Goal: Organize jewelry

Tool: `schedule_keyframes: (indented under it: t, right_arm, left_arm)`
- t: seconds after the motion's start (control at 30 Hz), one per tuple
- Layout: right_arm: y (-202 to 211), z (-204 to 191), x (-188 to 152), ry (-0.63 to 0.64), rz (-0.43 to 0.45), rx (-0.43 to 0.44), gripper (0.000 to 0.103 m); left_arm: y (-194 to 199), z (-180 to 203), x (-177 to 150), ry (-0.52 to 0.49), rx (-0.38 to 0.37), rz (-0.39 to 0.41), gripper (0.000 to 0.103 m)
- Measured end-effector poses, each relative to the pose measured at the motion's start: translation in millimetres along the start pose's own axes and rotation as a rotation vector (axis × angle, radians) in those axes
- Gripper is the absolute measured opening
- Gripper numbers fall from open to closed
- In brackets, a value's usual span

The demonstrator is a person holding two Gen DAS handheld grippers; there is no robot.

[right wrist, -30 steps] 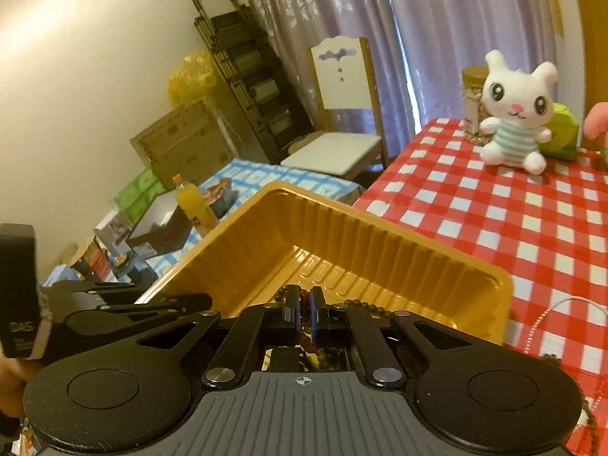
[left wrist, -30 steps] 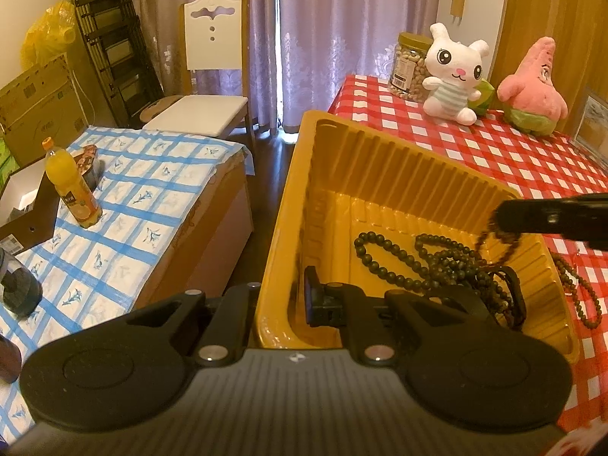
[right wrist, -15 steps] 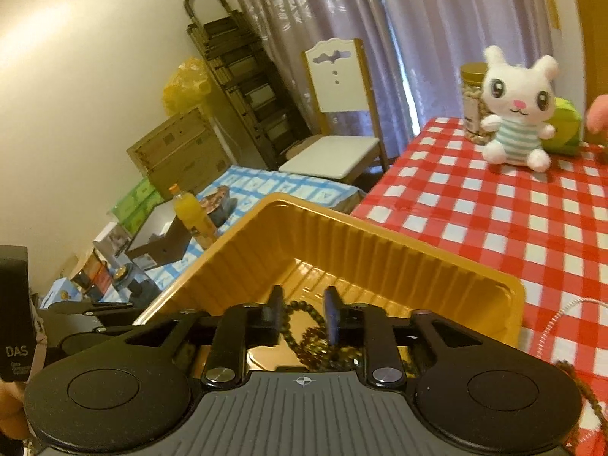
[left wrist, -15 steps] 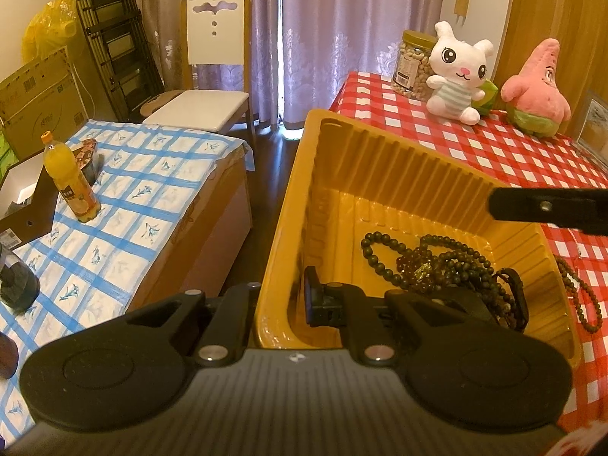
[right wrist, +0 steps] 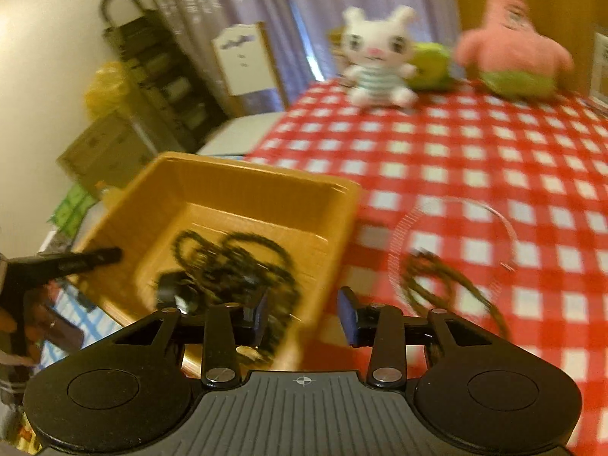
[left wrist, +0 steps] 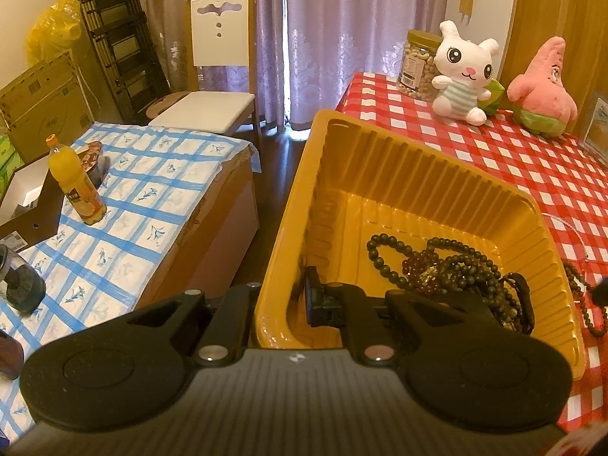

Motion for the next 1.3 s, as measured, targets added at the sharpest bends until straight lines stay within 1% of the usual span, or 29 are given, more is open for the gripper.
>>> schedule_keyframes:
  t: [0.1,0.2,0.3,0.43,0.7,0.73,0.77,0.83,0.93,1.07,1.2,1.23,1.3]
  right_arm:
    - [7.0,25.1,-8.1,-0.011,-0.008,-0.065,0.041]
    - [11.6,47.8,-13.3,-0.018,-0.015,-0.112,0.041]
    - [10.8,64.6,-12.1,0.015,-0.019,-0.147,0.041]
    - [1.4,76.3,-9.6,0.074,-0.029,-0.153,0.041]
    - [-29.0,82.4,-4.5,0.162,-0.057,-0.142,0.040]
    - [-32.2,83.0,-3.0,0.175,-0.059,-0.143,0.037]
    - [-35.2,83.2,-3.0,0.189,-0.068,-0.140,0.030]
    - [-41.6,84.6,-2.6,0.210,-0.083,-0.140,0.024]
    - [-48.7,85.7,-2.5,0.237,-0.099,-0.140,0.022]
    - [-51.5,83.5,-2.4,0.260,-0.097,-0.133,0.021]
    - [-52.0,83.1,-2.6,0.253,-0.101,-0.126,0.020]
    - [-52.0,83.0,-3.7,0.256,-0.105,-0.126,0.018]
    - [-52.7,82.1,-6.0,0.256,-0.114,-0.121,0.012]
  left_arm:
    - [0.3,1.3,0.6,0.003,0.011,0.001,0.009]
    - [1.5,1.7,0.6,0.007,0.019,0.002,0.010]
    - [1.9,2.9,0.8,0.007,0.027,0.002,0.010]
    - [1.9,3.7,1.3,0.013,0.034,0.000,0.010]
    - [3.6,5.4,1.6,0.017,0.048,0.003,0.011]
    - [3.8,5.4,1.6,0.018,0.050,0.003,0.011]
    - [3.9,5.9,1.7,0.018,0.053,0.002,0.011]
    - [4.0,6.0,1.8,0.019,0.057,0.002,0.011]
    - [4.2,6.7,2.0,0.019,0.059,0.003,0.011]
    - [4.2,6.1,1.9,0.020,0.063,0.000,0.012]
    - [4.7,5.2,2.0,0.019,0.065,0.000,0.012]
    - [4.8,5.2,2.1,0.019,0.065,0.000,0.012]
    - [4.9,5.2,2.1,0.019,0.065,0.001,0.012]
Point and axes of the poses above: each gripper's, at about its wrist camera, not at the fingertips, and y roughly against the way its jaws point, z to its right, x to its top, the point moved 8 cm from there along -y, roughly the way its jaws point, and after that the axes turned 4 degrees about -y, right-handed, at the moved point
